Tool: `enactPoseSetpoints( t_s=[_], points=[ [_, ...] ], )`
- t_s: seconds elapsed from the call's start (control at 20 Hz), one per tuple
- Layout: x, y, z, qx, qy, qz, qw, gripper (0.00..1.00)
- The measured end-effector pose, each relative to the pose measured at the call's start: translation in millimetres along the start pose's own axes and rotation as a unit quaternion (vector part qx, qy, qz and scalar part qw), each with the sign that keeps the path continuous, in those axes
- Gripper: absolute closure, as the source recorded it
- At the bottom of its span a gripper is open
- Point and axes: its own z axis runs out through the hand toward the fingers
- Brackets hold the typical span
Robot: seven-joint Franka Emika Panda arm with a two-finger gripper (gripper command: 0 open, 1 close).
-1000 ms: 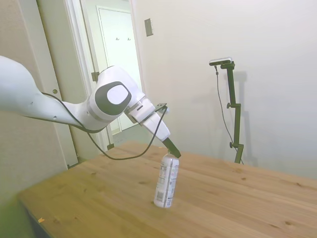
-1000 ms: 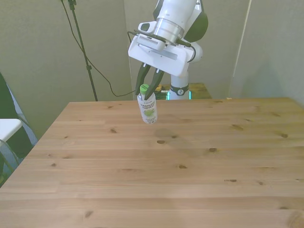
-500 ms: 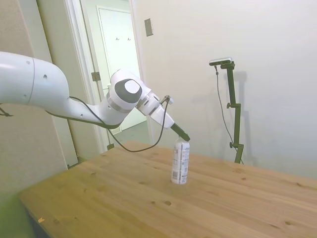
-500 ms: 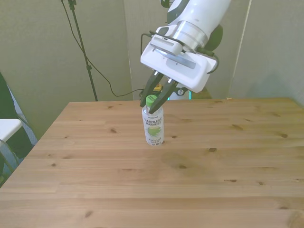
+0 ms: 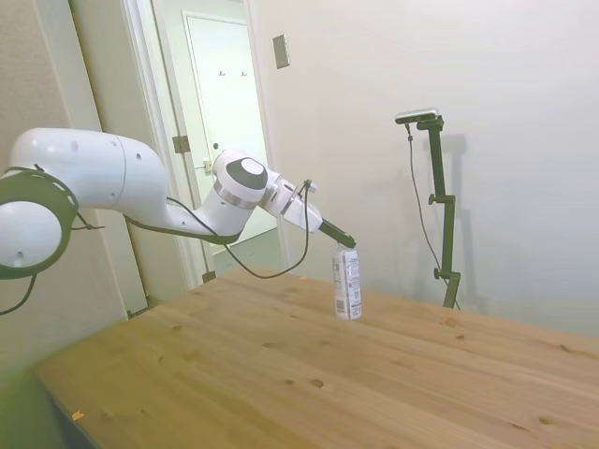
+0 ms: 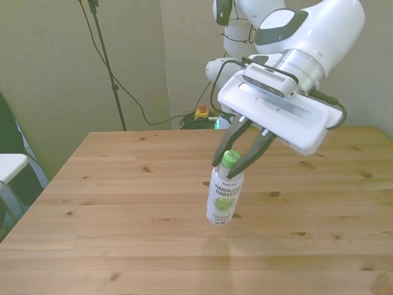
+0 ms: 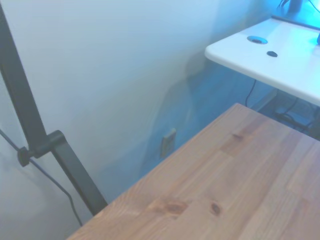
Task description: Stand the water bottle
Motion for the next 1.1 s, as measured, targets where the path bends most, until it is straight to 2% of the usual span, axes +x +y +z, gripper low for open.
enactPoseSetpoints(
  t_s=[0.5,0.8,1.1],
  points=[
    [-48,-21,5,0.04,0.047,0.001,0.9981,1.0],
    [-64,-30,-5,0.065,0.035,0.0,0.9973,1.0],
    [-99,-31,10,0.083,0.028,-0.009,0.9961,1.0]
  ],
)
